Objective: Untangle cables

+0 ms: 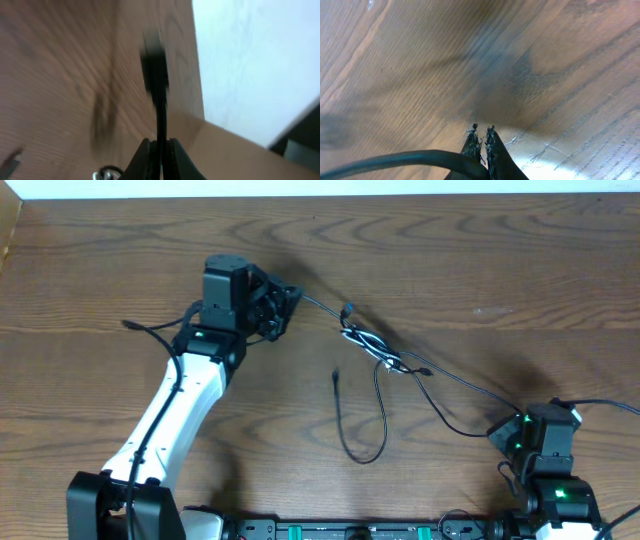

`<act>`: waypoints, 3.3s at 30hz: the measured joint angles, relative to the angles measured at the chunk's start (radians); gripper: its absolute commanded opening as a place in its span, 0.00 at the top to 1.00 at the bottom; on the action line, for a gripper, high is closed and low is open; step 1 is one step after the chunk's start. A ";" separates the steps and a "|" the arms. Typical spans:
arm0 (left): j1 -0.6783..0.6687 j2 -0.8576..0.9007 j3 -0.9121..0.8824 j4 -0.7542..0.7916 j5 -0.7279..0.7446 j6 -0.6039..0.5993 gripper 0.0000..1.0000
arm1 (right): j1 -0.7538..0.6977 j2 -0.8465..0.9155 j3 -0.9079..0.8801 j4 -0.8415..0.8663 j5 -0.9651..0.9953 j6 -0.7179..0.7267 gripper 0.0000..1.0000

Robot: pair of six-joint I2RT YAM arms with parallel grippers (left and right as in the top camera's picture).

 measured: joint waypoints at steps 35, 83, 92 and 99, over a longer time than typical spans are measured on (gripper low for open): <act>-0.027 0.000 0.000 -0.199 -0.102 0.352 0.19 | -0.021 0.002 -0.006 0.229 -0.733 -0.483 0.97; -0.379 0.327 0.000 -0.208 -0.357 1.132 0.44 | -0.022 0.011 -0.006 0.159 -0.504 -0.447 0.80; -0.380 0.327 0.000 -0.198 -0.361 1.133 0.52 | -0.021 0.011 -0.006 0.159 -0.504 -0.447 0.77; -0.380 0.327 0.000 -0.198 -0.361 1.133 0.49 | -0.021 0.011 -0.006 0.156 -0.503 -0.435 0.75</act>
